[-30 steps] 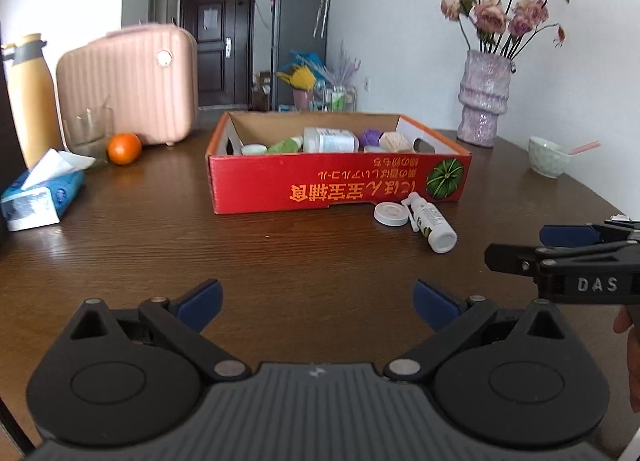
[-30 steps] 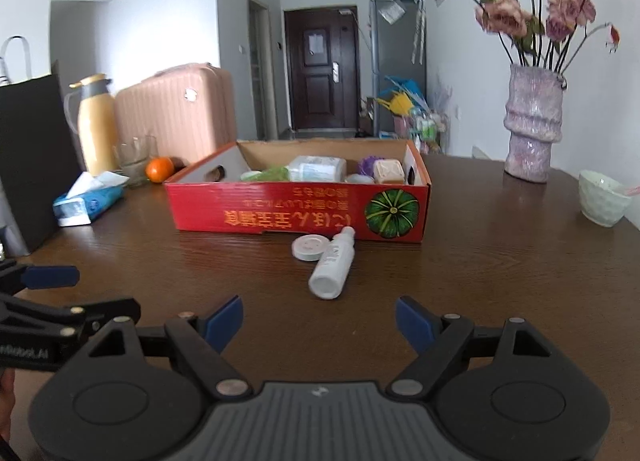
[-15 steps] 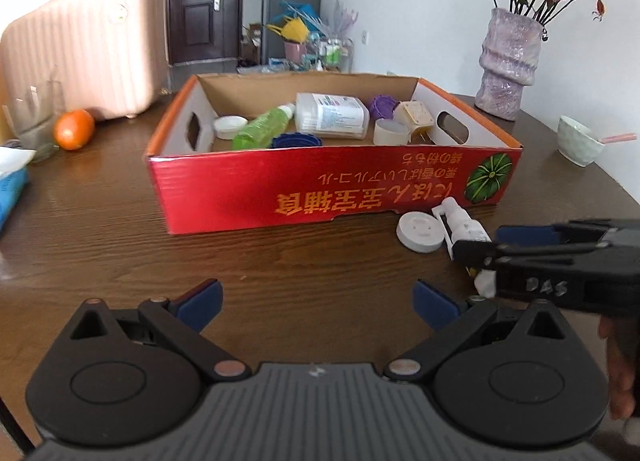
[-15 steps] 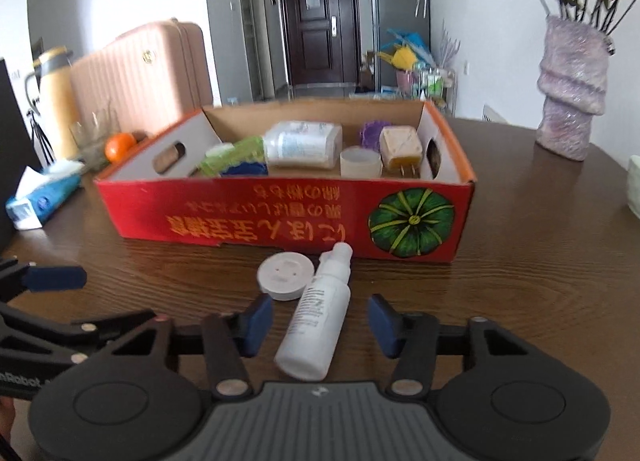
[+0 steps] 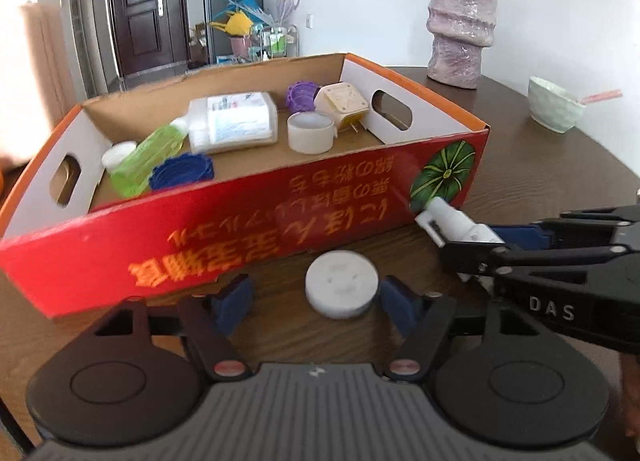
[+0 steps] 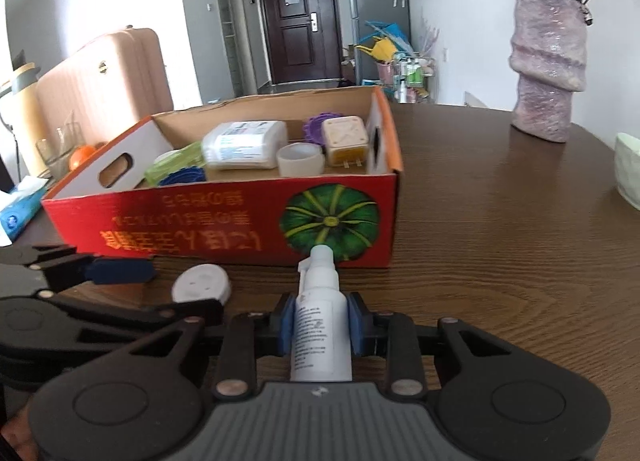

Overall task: Organize rigid objects
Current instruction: 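Grasp the round white cap with the left gripper while the right grasps the white bottle, then lift the white cap and white bottle over the box with both grippers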

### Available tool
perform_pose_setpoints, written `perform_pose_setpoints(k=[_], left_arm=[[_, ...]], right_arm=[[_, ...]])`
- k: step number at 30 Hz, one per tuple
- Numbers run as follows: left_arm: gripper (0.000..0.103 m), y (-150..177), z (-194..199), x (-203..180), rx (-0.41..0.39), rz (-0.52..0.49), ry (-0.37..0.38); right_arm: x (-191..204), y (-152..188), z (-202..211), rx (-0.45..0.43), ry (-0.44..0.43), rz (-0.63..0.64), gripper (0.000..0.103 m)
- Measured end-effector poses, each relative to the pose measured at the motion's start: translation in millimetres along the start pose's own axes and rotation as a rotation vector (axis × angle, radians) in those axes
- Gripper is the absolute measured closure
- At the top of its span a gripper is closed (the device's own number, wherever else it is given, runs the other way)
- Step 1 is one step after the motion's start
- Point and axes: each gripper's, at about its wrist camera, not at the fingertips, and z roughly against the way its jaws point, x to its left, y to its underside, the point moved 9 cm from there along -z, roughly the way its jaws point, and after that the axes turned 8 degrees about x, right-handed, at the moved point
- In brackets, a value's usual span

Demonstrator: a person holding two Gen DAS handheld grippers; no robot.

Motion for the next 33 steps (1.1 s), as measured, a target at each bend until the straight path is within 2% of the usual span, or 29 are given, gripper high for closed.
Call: perform_pose_setpoints(k=[2, 3, 4, 8, 13, 16, 20, 24, 33], left_arm=[[0.046, -1, 0, -3, -0.014, -0.003, 0.005], [0.062, -1, 1, -5, -0.019, -0.01, 0.01], [0.063, -2, 2, -7, -0.024, -0.012, 0.013], [0.063, -1, 5, -6, -0.018, 0.01, 0.029], [0.063, 8, 43, 4, -0.093, 0.086, 0.024], [0.063, 22, 75, 14, -0.139, 0.16, 0.023], [0.063, 42, 122, 24, -0.214, 0.183, -0.068], [0.063, 60, 167, 30, -0.269, 0.214, -0.093], [0.063, 80, 252, 24, -0.426, 0.198, -0.149]], right_arm=[[-2, 1, 0, -0.001, -0.001, -0.002, 0.076], [-2, 1, 1, -0.003, 0.006, 0.005, 0.076], [-1, 1, 1, -0.005, 0.012, 0.012, 0.076], [1, 3, 3, 0.0, -0.034, -0.008, 0.076], [8, 3, 21, -0.046, -0.023, -0.011, 0.076], [21, 9, 47, -0.105, -0.052, -0.007, 0.076], [41, 22, 84, -0.168, -0.087, -0.007, 0.076], [60, 31, 122, -0.219, -0.089, 0.017, 0.076], [86, 38, 209, -0.367, -0.064, 0.08, 0.076]])
